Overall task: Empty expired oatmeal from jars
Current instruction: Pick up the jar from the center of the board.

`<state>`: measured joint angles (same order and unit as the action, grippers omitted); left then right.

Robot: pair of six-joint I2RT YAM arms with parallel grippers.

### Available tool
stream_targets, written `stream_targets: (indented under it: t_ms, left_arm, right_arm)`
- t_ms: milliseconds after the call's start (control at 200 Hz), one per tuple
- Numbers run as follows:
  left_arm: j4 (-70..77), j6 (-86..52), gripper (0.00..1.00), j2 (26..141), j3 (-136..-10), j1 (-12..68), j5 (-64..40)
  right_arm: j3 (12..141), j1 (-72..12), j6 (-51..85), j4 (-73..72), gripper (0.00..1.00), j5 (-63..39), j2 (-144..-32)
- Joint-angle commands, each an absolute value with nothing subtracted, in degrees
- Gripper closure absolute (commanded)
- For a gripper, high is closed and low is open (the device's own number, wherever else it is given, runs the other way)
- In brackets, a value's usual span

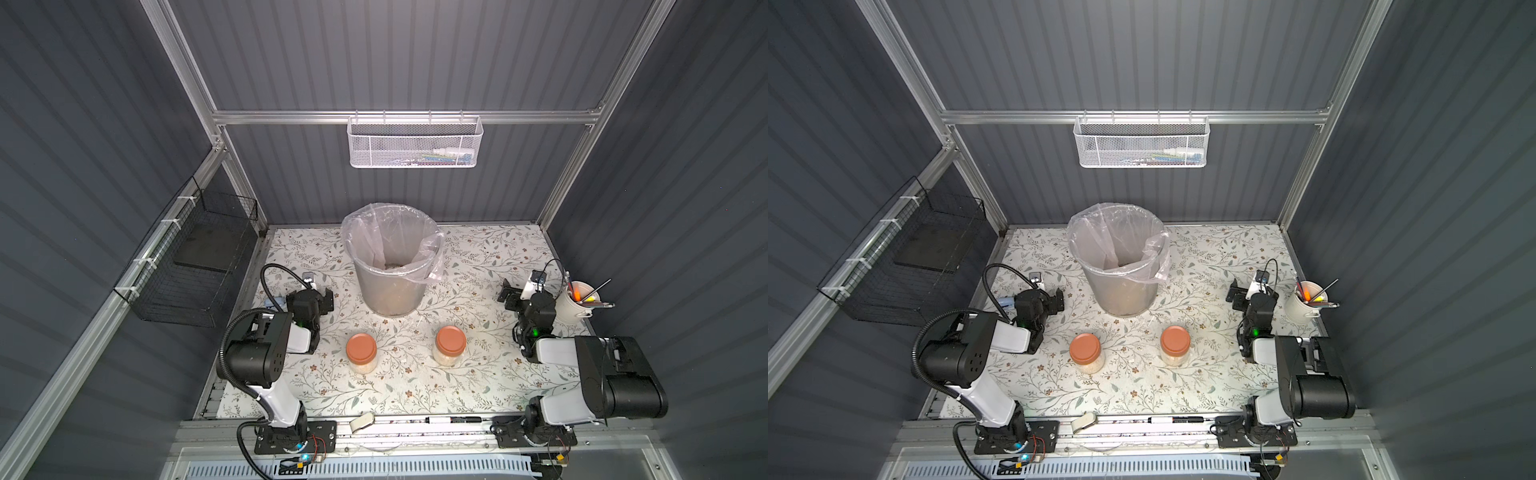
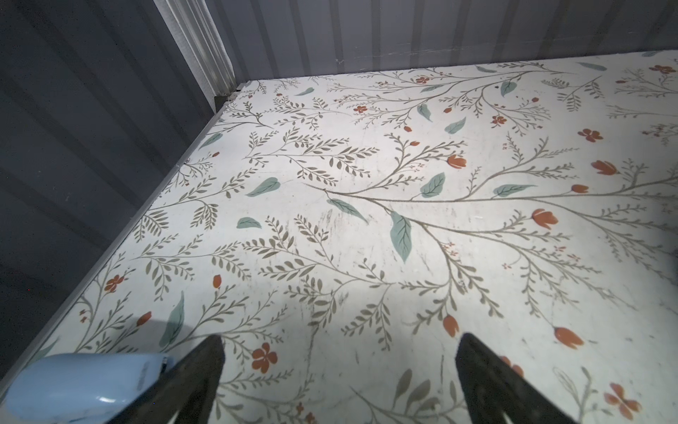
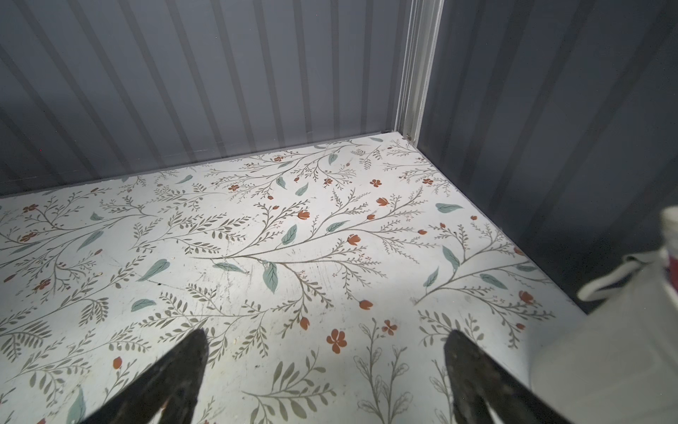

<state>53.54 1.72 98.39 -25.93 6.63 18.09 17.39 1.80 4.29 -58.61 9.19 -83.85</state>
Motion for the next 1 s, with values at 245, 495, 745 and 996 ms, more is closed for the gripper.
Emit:
stream_targets:
  t_ms: [245, 495, 745, 996]
  left_arm:
    - [53.35, 1.01, 0.00, 98.44, -26.54, 6.33, 17.50]
    - [53.35, 0.96, 0.00, 98.44, -26.50, 6.33, 17.51]
    - [47.36, -1.09, 0.00, 92.75, -27.45, 6.15, 22.89]
    - [19.97, -5.80, 0.08, 74.35, -34.89, 8.32, 31.59]
  right_arm:
    - [17.57, 2.64, 4.85, -58.45, 0.01, 7.65, -83.83]
    - [17.55, 2.68, 4.96, -58.45, 0.01, 7.59, -83.85]
    - [18.28, 3.41, 5.02, -57.29, 0.01, 5.23, -83.21]
    - [37.65, 2.54, 6.14, -18.12, 0.01, 3.74, -71.62]
